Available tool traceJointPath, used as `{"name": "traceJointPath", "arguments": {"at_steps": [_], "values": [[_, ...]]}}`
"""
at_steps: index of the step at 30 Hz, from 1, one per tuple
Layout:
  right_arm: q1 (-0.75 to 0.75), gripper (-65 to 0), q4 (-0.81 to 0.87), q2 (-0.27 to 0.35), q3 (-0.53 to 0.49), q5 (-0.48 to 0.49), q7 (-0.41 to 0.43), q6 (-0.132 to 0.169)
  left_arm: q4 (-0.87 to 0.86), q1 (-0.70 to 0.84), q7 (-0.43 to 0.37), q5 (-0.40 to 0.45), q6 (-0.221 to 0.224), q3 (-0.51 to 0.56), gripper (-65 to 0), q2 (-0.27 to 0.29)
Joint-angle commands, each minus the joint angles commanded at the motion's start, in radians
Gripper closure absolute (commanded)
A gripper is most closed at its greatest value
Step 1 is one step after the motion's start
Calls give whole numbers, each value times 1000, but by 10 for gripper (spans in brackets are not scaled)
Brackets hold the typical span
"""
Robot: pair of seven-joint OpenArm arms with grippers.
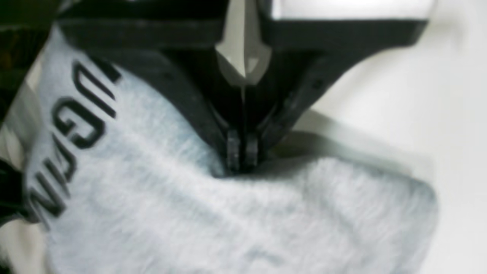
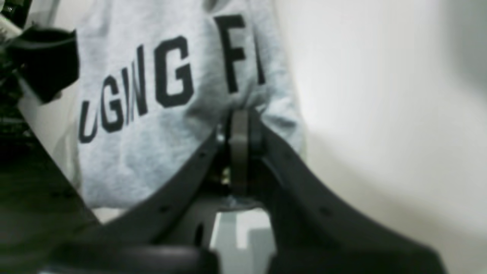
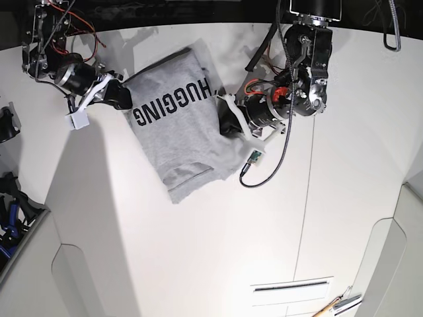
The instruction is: Fold the T-shirt properly
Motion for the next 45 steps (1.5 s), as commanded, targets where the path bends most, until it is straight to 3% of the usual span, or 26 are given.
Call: {"name": "traceJointPath", "arguments": {"at_steps": [6,10,14,16,23,28,34,37,45], "values": [[-27,0,2,-89,-10,18,-12,1,-6,-24,0,21,21,0,0,0],[-26,0,2,-101,-13,18,-11,1,-6,-23,0,11,24,0,0,-19],[-26,0,19,-101,-13,10,-11,1,-5,-23,5,-31,27,0,0,-93],[-27,0,45,-101,-13,10,-11,0,-4,-23,18,-54,51,0,0,-128],[-26,0,217,-101,-10,-43,-12,-11,53,-18,37,-104,51,0,0,-241],[-7,0,251,-44,-7,-75,-11,-19,121,14,54,-142,73,-5,0,-325],[21,0,251,32,81,-103,-10,-30,209,111,58,-143,72,-122,0,-363],[30,0,251,32,127,-106,-2,-30,245,181,64,-143,26,-205,0,-362],[32,0,245,24,56,-156,93,-30,297,376,96,-188,24,-361,0,-362]]}}
